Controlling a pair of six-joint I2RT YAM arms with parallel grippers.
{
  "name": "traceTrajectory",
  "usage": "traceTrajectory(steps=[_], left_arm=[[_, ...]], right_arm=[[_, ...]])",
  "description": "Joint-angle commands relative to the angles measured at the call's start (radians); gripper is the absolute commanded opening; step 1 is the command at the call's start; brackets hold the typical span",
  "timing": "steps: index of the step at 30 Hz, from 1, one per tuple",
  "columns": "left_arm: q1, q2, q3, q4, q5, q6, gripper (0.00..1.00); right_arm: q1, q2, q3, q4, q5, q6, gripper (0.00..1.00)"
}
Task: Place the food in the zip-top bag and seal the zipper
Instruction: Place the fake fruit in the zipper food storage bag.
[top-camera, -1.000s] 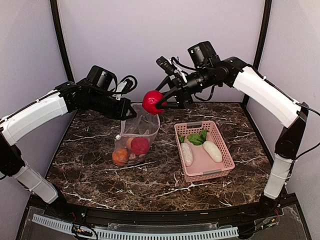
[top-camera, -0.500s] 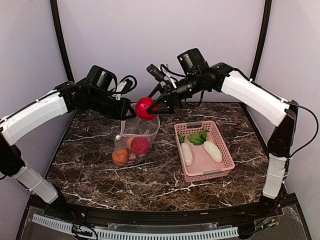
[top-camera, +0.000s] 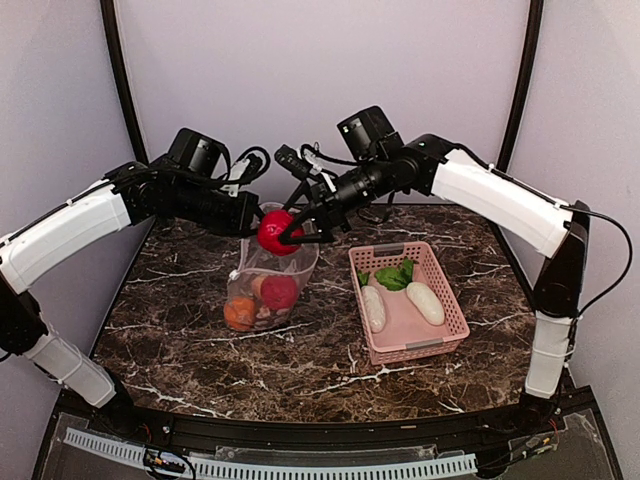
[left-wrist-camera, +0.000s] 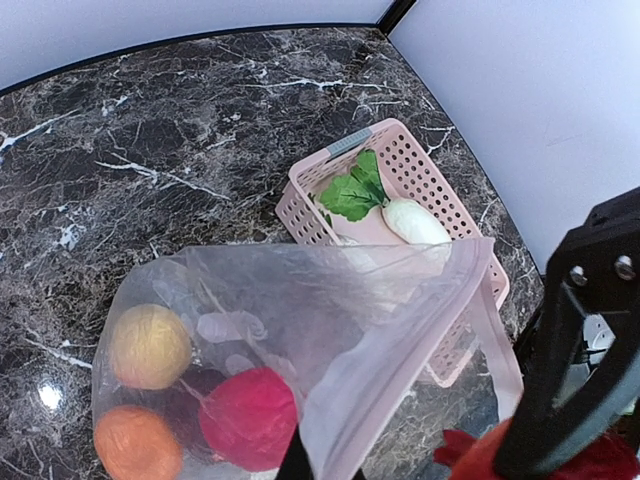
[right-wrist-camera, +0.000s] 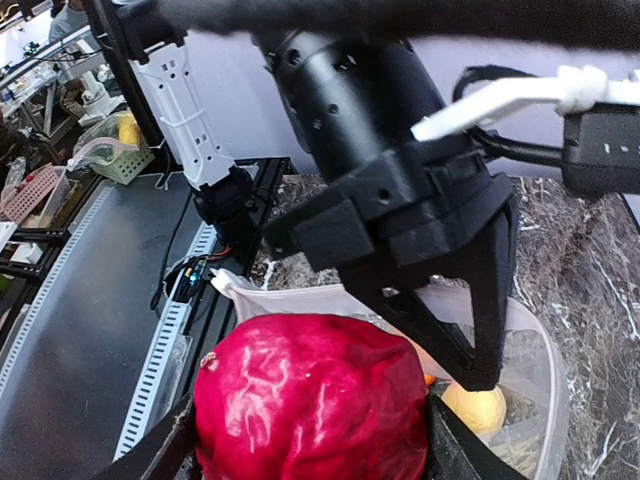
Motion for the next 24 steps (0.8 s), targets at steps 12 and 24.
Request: traceTrajectory(steps=[12,24], left_arm=[[-0.003,-0.066,0.018,0.001,-0.008,-0.022,0.01],[-0.003,-0.066,-0.016,0.014,-0.011,-0.022,0.01]], right_arm=[[0.057,0.088,0.051,-0.007,0.045,0.042,0.81],[0.052,-0.155,-0.053,-0.186,0.171,-0.310,0.99]])
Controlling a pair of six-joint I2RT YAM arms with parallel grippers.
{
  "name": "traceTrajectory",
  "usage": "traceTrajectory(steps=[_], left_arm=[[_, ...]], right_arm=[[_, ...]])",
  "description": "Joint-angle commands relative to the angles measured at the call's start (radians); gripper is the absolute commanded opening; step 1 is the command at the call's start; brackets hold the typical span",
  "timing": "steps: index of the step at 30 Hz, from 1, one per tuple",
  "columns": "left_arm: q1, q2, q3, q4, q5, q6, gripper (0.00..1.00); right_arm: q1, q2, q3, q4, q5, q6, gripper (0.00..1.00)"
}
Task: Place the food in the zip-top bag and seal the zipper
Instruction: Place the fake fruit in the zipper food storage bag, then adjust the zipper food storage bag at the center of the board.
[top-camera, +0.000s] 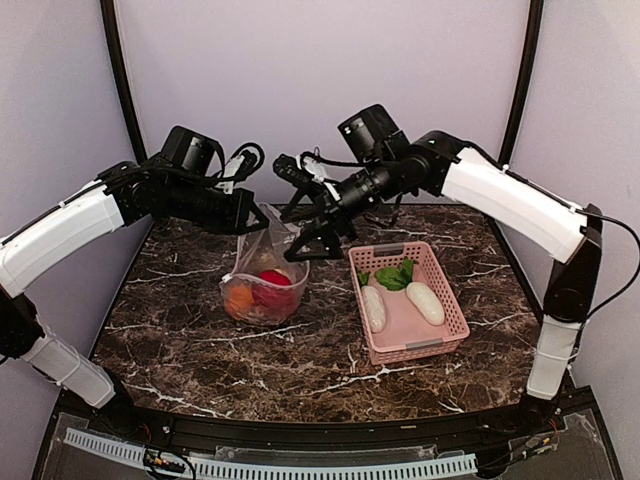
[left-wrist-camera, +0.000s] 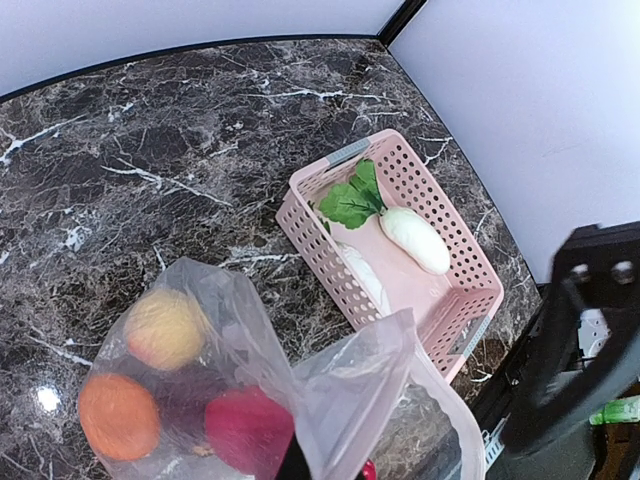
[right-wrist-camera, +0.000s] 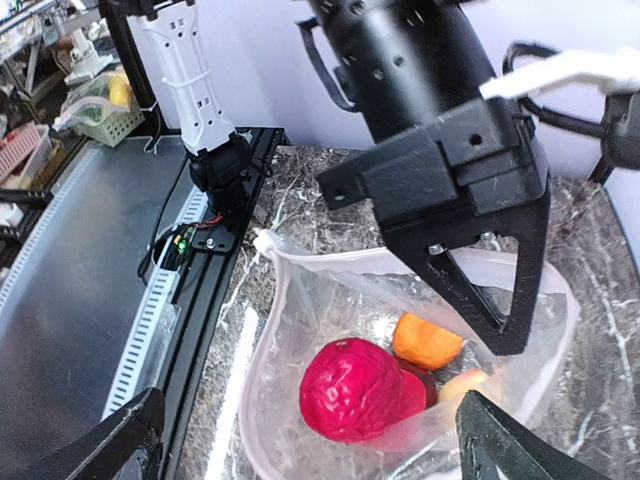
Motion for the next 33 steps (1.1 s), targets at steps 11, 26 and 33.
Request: traceTrajectory(steps=[11,26,33], left_arm=[[-0.003,-0.030,-0.037,0.039,0.017,-0.012,0.01],[-0.003,-0.061,-0.048,0.013,0.028,0.019,0.01],[-0.002,0.017,-0.006,-0.061,0.051,0.062,0.01]], right_arm=[[0.141,-0.094,-0.081,-0.217,0.358,-0.516,0.61],[0.255,0.018,0.005,-0.176,0.653,-0.515,0.00],[0.260,-0.002,0.069,-0.082,0.713,-0.538,0.00]])
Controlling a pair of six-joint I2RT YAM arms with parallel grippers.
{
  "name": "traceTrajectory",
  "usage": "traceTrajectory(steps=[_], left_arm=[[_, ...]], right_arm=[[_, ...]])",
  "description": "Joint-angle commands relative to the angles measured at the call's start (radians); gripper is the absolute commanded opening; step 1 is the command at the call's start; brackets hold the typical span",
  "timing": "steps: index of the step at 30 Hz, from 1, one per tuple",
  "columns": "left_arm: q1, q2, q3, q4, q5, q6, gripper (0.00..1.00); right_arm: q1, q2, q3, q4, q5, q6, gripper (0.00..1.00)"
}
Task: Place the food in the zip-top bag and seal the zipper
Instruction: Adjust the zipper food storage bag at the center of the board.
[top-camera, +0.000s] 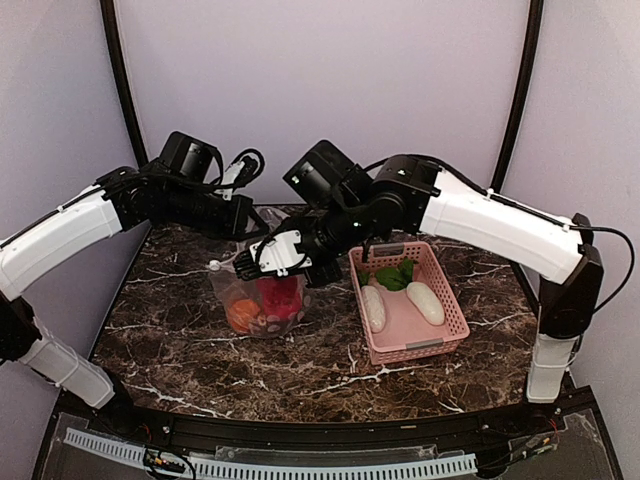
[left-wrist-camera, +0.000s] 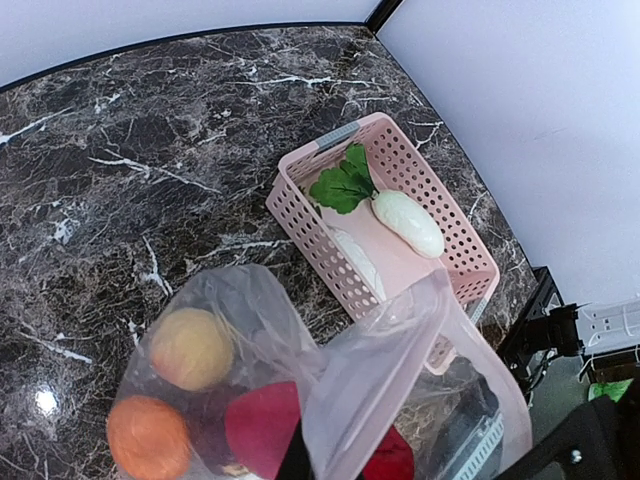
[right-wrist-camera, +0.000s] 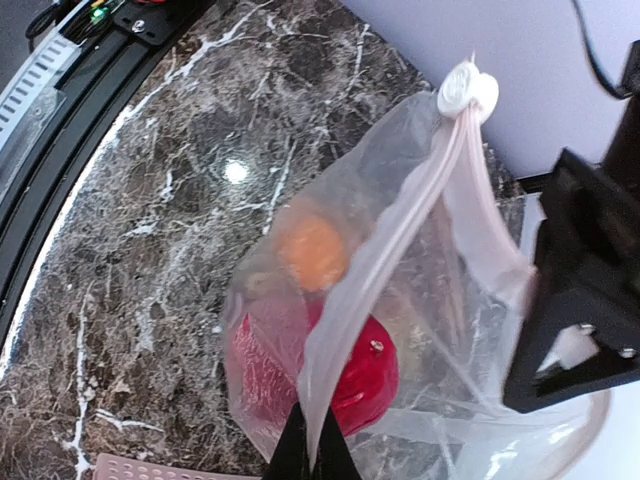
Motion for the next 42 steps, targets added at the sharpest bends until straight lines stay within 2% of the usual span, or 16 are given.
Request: traceTrajectory(steps=[1,7,10,13,15,17,20,24,31,34,37,42], left_arm=[[-0.002,0.061,0.080,-0.109,0.017,0.049,0.01],[-0.003,-0.009,0.159,-0.123,-0.083,0.101,0.01],[-0.002,-0.038,0.045,-0.024,-0.110,0.084,0.01],[-0.003,0.030,-0.017,-0.020,-0.063,0.081,0.01],[-0.003,0.076,-0.024,-0.052,-0.079,0.089,0.01],[-0.003,0.089,-0.010,-0.056,-0.089,0.100,0.01],[-0.003,0.074,0.108,-0.110,-0.129,0.126,0.01],[-0.003,0.045,0.212,-0.157,-0.178,0.146,0.01],[-0.003,0.041,0.157,-0.145,-0.138,0.112,0.01],[-0.003,0.045,0.122,-0.124,-0.116,0.090,0.01],[-0.003,0.047,0.102,-0.105,-0.113,0.085,0.01],[-0.003,0.057,0.139,-0.125,-0.120,0.094,0.01]], right_arm=[[0.001,-0.016,0.045,0.078,0.078,-0.018,0.00],[-0.012,-0.008,0.092,0.105,0.079,0.002,0.00],[-0.009,0.000,0.100,0.096,-0.013,0.024,0.00],[0.010,-0.013,0.102,0.123,0.103,0.004,0.00],[-0.015,-0.025,0.103,0.120,0.015,0.041,0.00],[-0.015,-0.021,0.049,0.122,-0.003,0.037,0.00],[-0.001,-0.013,0.015,0.114,0.039,0.035,0.00],[-0.017,-0.055,0.019,0.111,-0.047,0.056,0.00],[-0.045,-0.085,0.032,0.078,-0.107,0.079,0.00],[-0.049,-0.086,0.001,0.081,-0.116,0.091,0.18],[-0.055,-0.099,-0.016,0.078,-0.124,0.107,0.31],[-0.127,-0.164,0.010,0.034,-0.225,0.155,0.38]])
